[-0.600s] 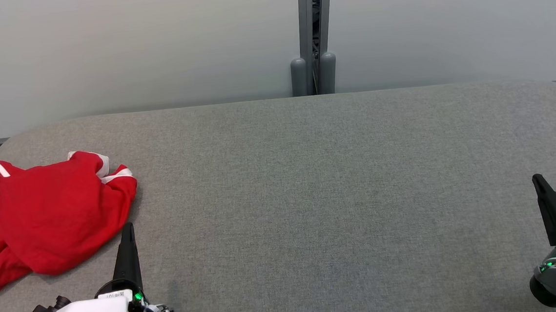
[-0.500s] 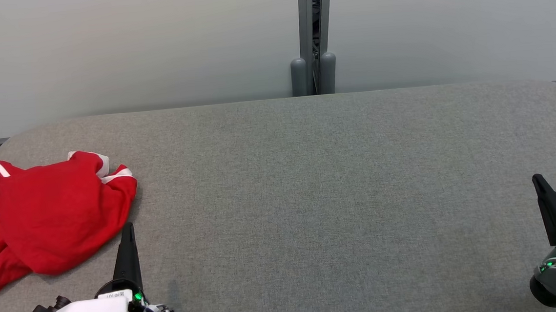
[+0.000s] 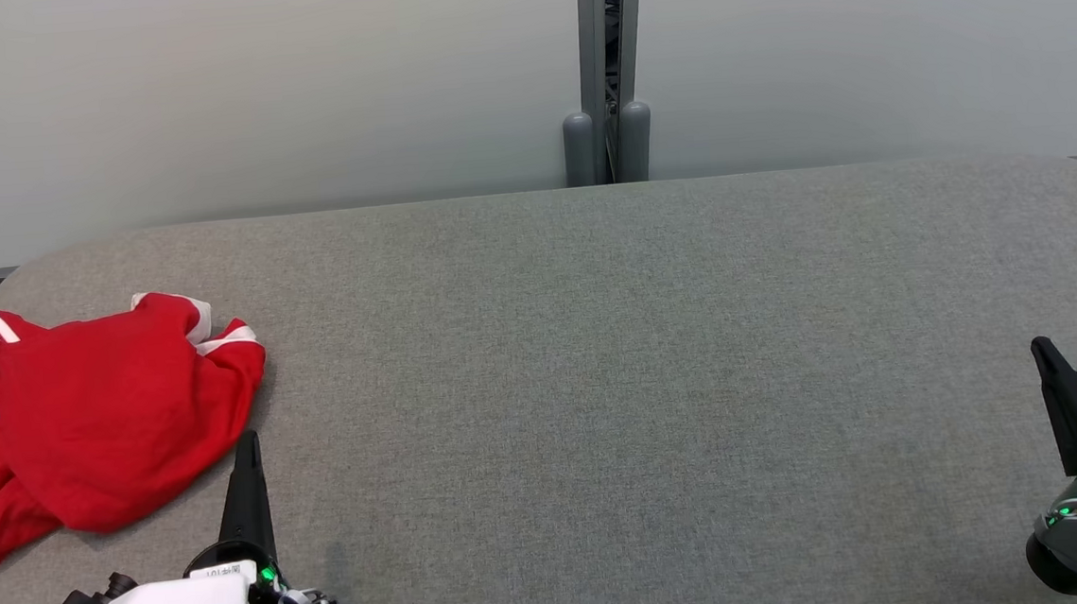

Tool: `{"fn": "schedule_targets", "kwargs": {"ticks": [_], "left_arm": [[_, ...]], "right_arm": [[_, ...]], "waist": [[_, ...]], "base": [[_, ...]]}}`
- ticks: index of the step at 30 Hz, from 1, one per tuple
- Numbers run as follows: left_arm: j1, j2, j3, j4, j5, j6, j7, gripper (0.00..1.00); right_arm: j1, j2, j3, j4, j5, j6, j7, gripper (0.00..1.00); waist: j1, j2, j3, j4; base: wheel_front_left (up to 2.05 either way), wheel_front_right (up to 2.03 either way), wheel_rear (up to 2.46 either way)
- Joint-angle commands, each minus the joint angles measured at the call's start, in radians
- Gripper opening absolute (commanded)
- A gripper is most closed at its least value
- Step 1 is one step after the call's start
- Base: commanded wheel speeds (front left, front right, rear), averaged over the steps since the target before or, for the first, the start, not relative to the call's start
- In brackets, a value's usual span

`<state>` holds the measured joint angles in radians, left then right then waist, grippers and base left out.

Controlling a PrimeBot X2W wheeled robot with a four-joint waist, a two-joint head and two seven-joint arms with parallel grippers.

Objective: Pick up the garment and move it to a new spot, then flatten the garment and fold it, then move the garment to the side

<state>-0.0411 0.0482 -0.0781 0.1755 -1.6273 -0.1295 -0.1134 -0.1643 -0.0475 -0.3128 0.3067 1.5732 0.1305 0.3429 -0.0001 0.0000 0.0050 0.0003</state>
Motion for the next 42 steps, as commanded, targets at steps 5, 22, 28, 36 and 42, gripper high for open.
{"fn": "schedule_targets", "kwargs": {"ticks": [5, 22, 28, 36, 42], "left_arm": [[-0.012, 0.003, 0.002, -0.003, -0.001, -0.003, 0.003, 0.00], [0.021, -0.005, 0.004, 0.018, 0.023, 0.000, -0.016, 1.00], [0.018, -0.004, 0.023, 0.004, 0.103, 0.000, -0.027, 1.00], [0.016, -0.003, 0.038, -0.025, 0.231, 0.014, -0.040, 1.00], [0.018, -0.003, 0.033, -0.046, 0.359, 0.035, -0.049, 1.00]], "right_arm": [[0.000, -0.005, -0.001, -0.003, 0.002, 0.000, 0.002, 0.00], [0.025, 0.014, 0.056, 0.005, -0.013, -0.001, -0.059, 1.00], [0.023, 0.011, 0.096, -0.007, -0.072, -0.001, -0.106, 1.00], [0.017, 0.007, 0.140, -0.019, -0.218, -0.001, -0.157, 1.00], [0.012, 0.006, 0.180, -0.023, -0.358, 0.000, -0.197, 1.00]], "waist": [[0.0001, 0.0000, 0.000, 0.000], [0.0001, 0.0000, 0.000, 0.000], [0.0001, 0.0000, 0.000, 0.000], [0.0001, 0.0000, -0.002, -0.002], [0.0001, 0.0000, -0.004, -0.005]], "base": [[0.00, 0.00, 0.00], [0.00, 0.00, 0.00], [0.00, 0.00, 0.00], [0.00, 0.00, 0.00], [0.00, 0.00, 0.00]]}}
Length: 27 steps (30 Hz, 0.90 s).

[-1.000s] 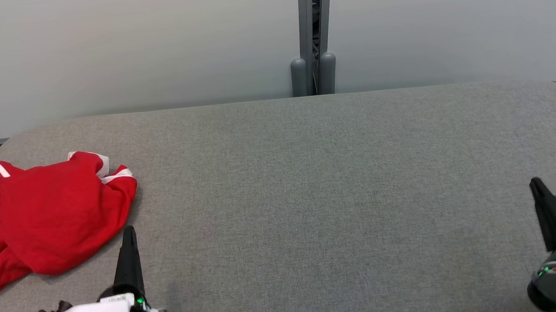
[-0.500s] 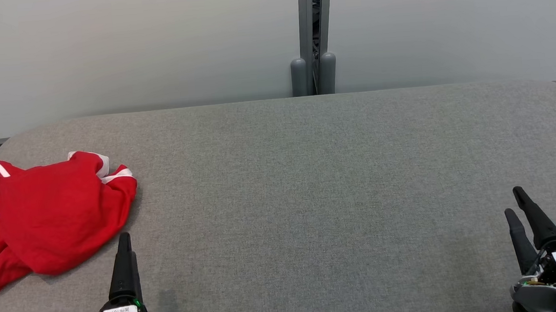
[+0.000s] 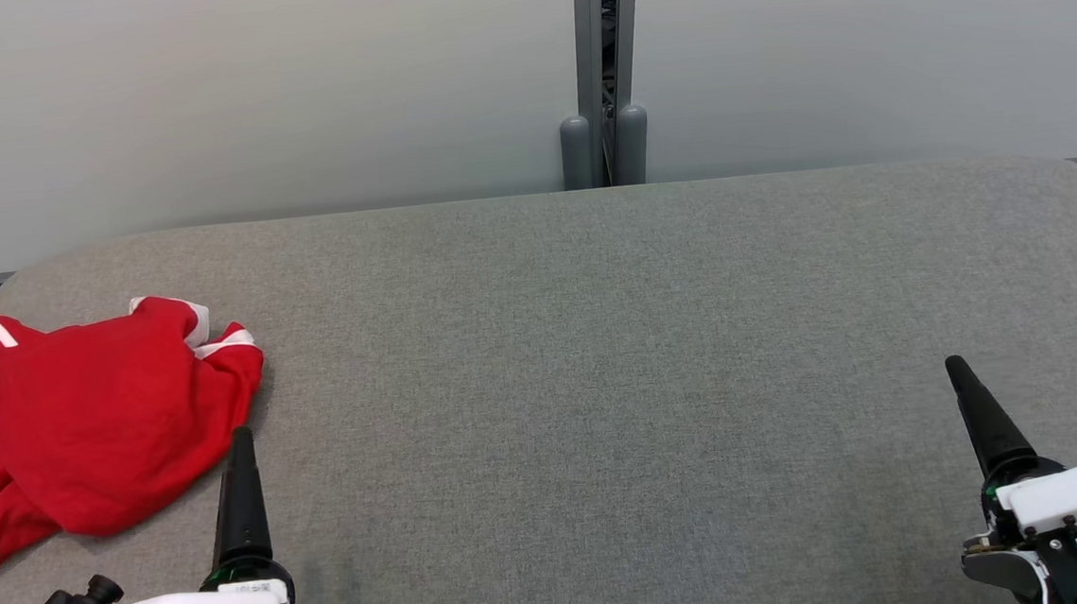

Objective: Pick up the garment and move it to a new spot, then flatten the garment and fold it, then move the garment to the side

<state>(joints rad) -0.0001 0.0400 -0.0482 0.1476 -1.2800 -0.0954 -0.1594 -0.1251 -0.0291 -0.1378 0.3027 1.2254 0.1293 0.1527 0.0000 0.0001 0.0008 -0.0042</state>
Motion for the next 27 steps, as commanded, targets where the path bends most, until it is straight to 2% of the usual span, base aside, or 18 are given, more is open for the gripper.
{"fn": "schedule_targets", "kwargs": {"ticks": [1, 13, 20, 27], "left_arm": [[-0.022, 0.006, 0.001, -0.020, 0.036, 0.004, -0.005, 1.00], [-0.020, 0.008, -0.017, -0.016, 0.349, 0.046, -0.024, 1.00], [-0.021, 0.018, -0.024, 0.008, 0.481, 0.061, -0.034, 1.00], [-0.026, 0.032, -0.032, 0.048, 0.589, 0.074, -0.042, 1.00]], "right_arm": [[-0.029, -0.013, 0.010, -0.018, -0.038, 0.001, -0.013, 1.00], [-0.037, -0.015, 0.062, -0.003, -0.362, 0.001, -0.091, 1.00], [-0.041, -0.015, 0.084, 0.006, -0.509, 0.001, -0.129, 1.00], [-0.047, -0.016, 0.111, 0.031, -0.605, 0.001, -0.163, 1.00]], "waist": [[0.0000, -0.0001, 0.000, 0.000], [0.0000, -0.0001, -0.007, -0.004], [0.0000, -0.0001, -0.012, -0.006], [0.0000, -0.0001, -0.018, -0.006]], "base": [[0.00, 0.00, 0.00], [0.00, 0.00, 0.00], [0.00, 0.00, 0.00], [0.00, 0.00, 0.00]]}}
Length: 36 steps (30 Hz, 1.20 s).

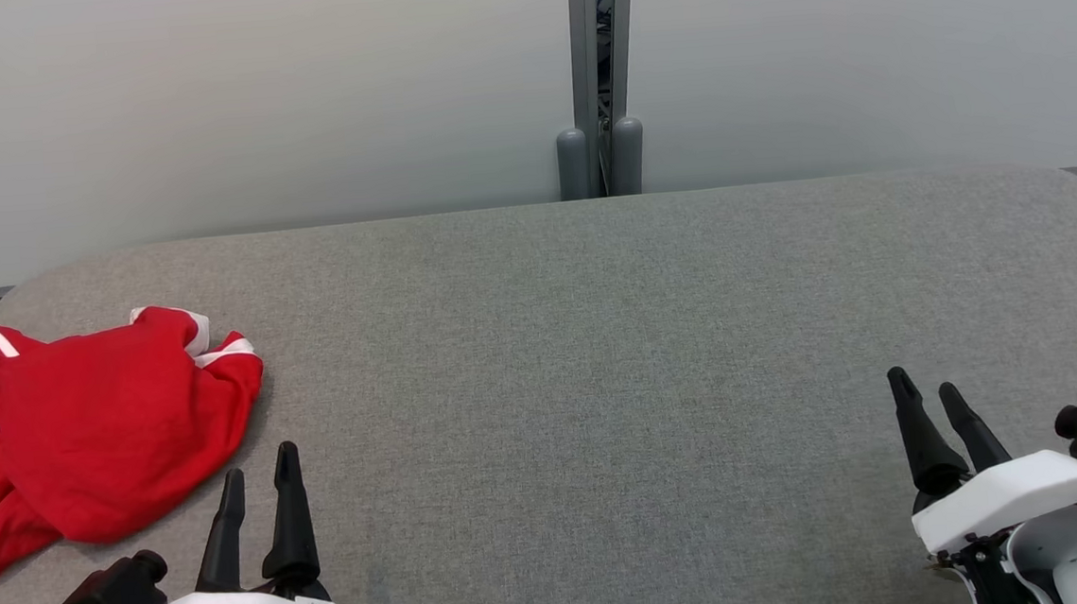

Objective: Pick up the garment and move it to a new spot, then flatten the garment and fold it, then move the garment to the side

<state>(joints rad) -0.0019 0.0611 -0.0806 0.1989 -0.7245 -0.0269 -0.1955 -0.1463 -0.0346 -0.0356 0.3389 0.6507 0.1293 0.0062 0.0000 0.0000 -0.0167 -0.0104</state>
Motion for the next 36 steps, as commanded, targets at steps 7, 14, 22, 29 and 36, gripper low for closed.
{"fn": "schedule_targets", "kwargs": {"ticks": [7, 14, 22, 29, 36], "left_arm": [[-0.030, 0.018, 0.001, 0.002, 0.106, 0.016, -0.013, 1.00], [-0.030, 0.025, 0.004, 0.003, 0.186, 0.032, -0.020, 1.00], [-0.032, 0.034, 0.004, 0.010, 0.271, 0.048, -0.030, 1.00], [-0.028, 0.043, 0.011, 0.013, 0.326, 0.054, -0.036, 1.00], [-0.023, 0.054, 0.018, 0.015, 0.379, 0.059, -0.043, 1.00]], "right_arm": [[-0.031, -0.011, 0.031, 0.013, -0.094, 0.001, -0.040, 1.00], [-0.037, -0.013, 0.057, 0.004, -0.203, 0.001, -0.072, 1.00], [-0.037, -0.014, 0.080, 0.003, -0.276, 0.001, -0.103, 1.00], [-0.036, -0.015, 0.099, 0.000, -0.312, 0.002, -0.121, 1.00], [-0.025, -0.016, 0.109, -0.003, -0.349, 0.002, -0.138, 1.00]], "waist": [[0.0000, 0.0000, -0.003, -0.002], [0.0000, 0.0000, -0.006, -0.006], [0.0000, 0.0000, -0.010, -0.004], [0.0000, 0.0000, -0.014, -0.003], [0.0000, 0.0000, -0.019, 0.014]], "base": [[0.00, 0.00, 0.00], [0.00, 0.00, 0.00], [0.00, 0.00, 0.00], [0.00, 0.00, 0.00], [0.00, 0.00, 0.00]]}}
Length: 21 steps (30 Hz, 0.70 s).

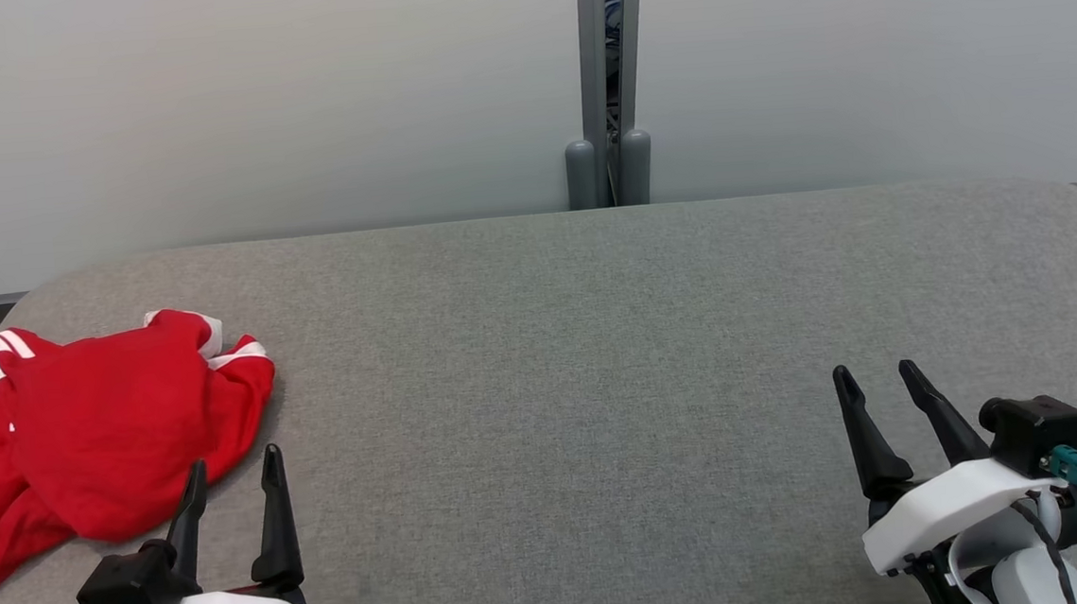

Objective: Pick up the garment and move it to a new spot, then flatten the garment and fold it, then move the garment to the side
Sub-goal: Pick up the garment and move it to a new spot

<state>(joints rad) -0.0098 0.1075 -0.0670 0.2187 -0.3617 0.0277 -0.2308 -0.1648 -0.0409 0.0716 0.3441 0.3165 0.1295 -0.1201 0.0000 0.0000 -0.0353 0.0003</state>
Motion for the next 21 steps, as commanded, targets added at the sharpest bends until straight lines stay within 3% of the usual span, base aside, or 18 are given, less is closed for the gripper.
{"fn": "schedule_targets", "kwargs": {"ticks": [1, 21], "left_arm": [[-0.015, 0.009, 0.005, -0.004, 0.023, 0.005, -0.009, 1.00], [-0.011, 0.039, 0.007, -0.004, 0.158, 0.029, -0.010, 1.00]], "right_arm": [[-0.005, -0.009, 0.004, -0.008, -0.021, 0.002, -0.012, 1.00], [0.003, -0.011, 0.084, 0.012, -0.117, 0.002, -0.067, 1.00]], "waist": [[0.0000, 0.0000, -0.002, 0.008], [0.0000, 0.0000, -0.021, 0.182]], "base": [[0.00, 0.00, 0.00], [0.00, 0.00, 0.00]]}}
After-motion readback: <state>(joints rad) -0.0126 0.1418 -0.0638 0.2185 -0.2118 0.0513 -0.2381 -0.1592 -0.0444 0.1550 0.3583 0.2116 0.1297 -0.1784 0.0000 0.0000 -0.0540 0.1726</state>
